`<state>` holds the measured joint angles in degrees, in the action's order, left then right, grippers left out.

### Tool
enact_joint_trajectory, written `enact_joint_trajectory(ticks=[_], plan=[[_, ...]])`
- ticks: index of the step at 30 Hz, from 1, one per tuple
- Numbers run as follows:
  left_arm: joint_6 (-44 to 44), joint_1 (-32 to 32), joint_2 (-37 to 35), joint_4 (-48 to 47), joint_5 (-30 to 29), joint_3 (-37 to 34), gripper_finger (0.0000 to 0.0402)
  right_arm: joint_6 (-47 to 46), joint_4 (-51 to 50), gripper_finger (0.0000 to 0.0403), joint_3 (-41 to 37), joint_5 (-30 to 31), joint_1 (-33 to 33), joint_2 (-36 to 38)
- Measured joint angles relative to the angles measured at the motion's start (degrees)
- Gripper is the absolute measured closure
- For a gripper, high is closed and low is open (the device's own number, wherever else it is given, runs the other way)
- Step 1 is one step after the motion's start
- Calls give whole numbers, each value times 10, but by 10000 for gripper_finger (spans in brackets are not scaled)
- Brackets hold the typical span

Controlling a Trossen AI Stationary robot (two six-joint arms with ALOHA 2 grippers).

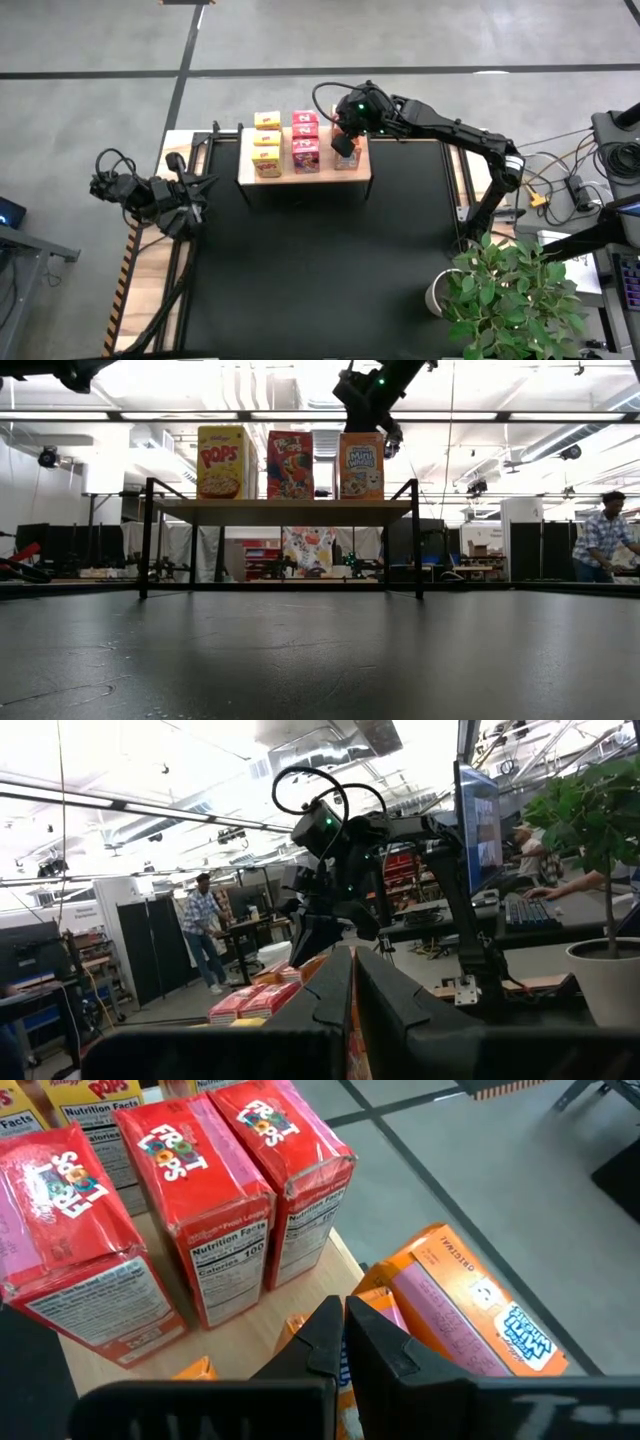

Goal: Stack cereal on shelf
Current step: Adjust the orange cereal boxes on the shelf

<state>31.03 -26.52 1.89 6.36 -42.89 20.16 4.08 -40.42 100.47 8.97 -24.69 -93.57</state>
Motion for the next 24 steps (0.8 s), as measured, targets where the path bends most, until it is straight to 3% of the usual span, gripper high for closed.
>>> enact_joint_trajectory(ticks=[24], plan=[[0, 0, 0, 0, 0, 0, 402, 56, -17, 394, 0, -19, 1, 3]])
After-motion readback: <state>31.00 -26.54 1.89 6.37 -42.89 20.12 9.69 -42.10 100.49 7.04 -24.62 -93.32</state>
